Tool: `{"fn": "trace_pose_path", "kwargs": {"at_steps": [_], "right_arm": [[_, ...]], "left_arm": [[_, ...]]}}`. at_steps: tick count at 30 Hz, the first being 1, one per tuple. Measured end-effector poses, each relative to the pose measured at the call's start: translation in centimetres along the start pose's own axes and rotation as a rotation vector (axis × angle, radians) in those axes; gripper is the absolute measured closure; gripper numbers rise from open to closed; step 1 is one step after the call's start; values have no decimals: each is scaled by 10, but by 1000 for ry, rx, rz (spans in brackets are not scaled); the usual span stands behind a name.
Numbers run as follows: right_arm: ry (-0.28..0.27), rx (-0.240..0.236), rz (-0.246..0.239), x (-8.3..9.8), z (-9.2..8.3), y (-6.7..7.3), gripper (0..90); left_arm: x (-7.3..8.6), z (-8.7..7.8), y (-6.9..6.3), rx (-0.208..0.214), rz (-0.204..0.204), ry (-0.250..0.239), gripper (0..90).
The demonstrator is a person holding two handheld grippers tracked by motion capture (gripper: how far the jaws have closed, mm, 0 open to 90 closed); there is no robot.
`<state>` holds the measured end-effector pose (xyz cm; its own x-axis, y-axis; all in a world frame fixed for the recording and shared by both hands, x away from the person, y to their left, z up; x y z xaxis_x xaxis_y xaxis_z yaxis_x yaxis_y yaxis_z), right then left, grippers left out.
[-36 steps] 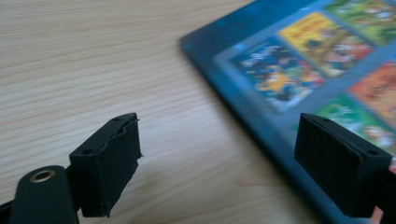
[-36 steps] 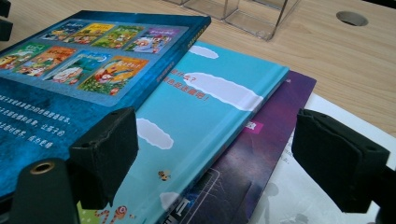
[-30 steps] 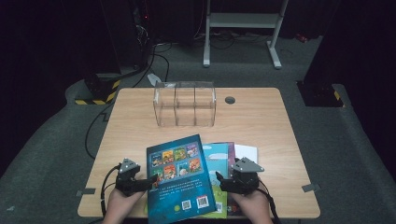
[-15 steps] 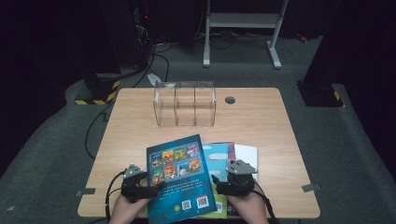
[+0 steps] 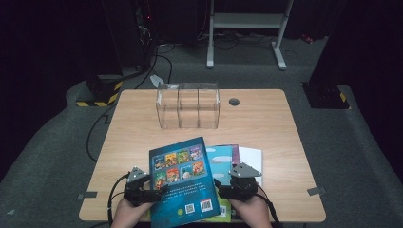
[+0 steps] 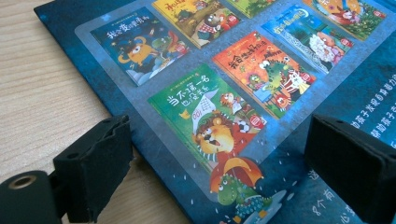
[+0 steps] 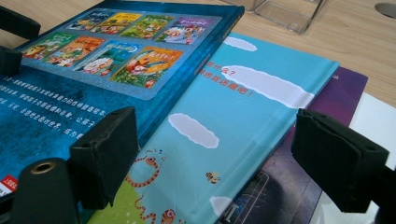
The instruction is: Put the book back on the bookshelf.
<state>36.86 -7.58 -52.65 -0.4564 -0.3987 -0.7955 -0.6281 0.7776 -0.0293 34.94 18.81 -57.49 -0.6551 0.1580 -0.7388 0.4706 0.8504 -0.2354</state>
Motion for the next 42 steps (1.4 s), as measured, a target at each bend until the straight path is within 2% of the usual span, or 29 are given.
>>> {"fn": "trace_pose_path", "kwargs": {"at_steps": [11, 25, 33, 36, 39, 42], "right_arm": [[4, -5, 2, 1, 0, 1, 155], [5, -2, 0, 2, 0, 0, 157], [17, -6, 19, 5, 0, -3, 164], [24, -6, 27, 7, 0, -5, 167], [25, -1, 33, 6, -2, -11, 179], [20, -1, 58, 6, -5, -18, 194]], "left_arm": [[-2, 1, -4, -11, 11, -5, 79], [-9, 10, -28, 20, 45, -6, 80], [-13, 16, -42, 35, 60, -12, 80], [-17, 21, -51, 55, 76, -13, 80], [-21, 25, -58, 72, 97, 8, 80], [-26, 30, -64, 81, 100, 2, 80]]}}
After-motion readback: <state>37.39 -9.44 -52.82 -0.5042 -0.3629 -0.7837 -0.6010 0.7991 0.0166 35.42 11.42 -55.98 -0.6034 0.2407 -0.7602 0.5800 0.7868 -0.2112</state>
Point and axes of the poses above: each handheld gripper's, and its own axes: z roughly forward along the jaws, x roughly out of its underside, y roughly to its left, the point moved 9 cm from there along z, roughly forward along the jaws, and after that the axes turned 1 degree about x, right-handed, at the moved point
